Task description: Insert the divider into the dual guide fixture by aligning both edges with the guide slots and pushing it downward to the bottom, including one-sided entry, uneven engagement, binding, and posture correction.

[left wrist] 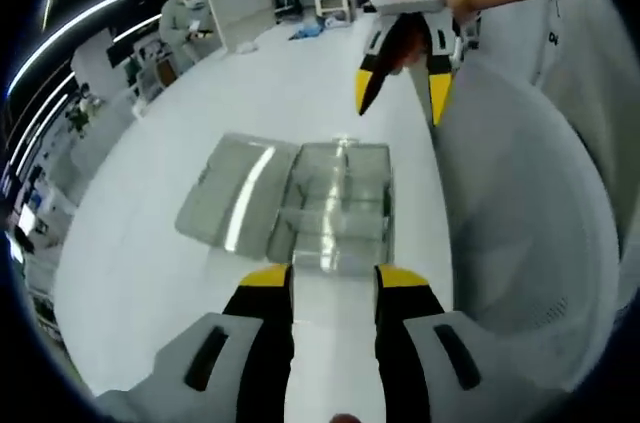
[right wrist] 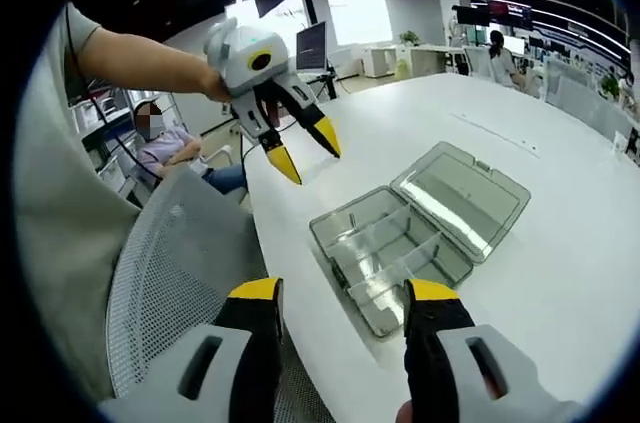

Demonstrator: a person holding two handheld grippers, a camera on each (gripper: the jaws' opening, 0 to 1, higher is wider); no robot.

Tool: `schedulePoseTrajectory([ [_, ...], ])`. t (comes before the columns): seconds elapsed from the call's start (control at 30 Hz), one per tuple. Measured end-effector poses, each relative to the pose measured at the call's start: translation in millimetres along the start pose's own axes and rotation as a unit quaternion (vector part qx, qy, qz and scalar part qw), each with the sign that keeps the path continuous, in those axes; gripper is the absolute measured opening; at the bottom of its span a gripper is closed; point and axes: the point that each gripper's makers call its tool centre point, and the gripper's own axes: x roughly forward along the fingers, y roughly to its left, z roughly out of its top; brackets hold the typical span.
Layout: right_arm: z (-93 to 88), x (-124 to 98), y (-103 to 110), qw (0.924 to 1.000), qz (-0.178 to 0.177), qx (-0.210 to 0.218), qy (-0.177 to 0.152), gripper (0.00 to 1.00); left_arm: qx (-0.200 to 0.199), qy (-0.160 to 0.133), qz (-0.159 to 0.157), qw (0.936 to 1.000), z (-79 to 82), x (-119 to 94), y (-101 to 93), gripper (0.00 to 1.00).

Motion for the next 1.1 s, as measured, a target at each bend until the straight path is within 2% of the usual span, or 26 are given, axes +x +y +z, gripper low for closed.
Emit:
schedulePoseTrajectory([
  [0.6,34.9,4.3,-1.7,0.9965,0.014,0.059,-0.058,0.42,0.030,-0.044,0.024,0.9983,39.7,2.6,-10.2,0.28],
  [0.9,48.7,7.9,0.1,0.9926,0.026,0.086,-0.081,0.40,0.045,-0.059,0.041,0.9964,54.7,2.8,-16.0,0.28],
  [1.1,58.6,8.8,0.6,0.9871,0.034,0.116,-0.105,0.39,0.050,-0.074,0.055,0.9945,64.2,3.2,-16.8,0.28],
])
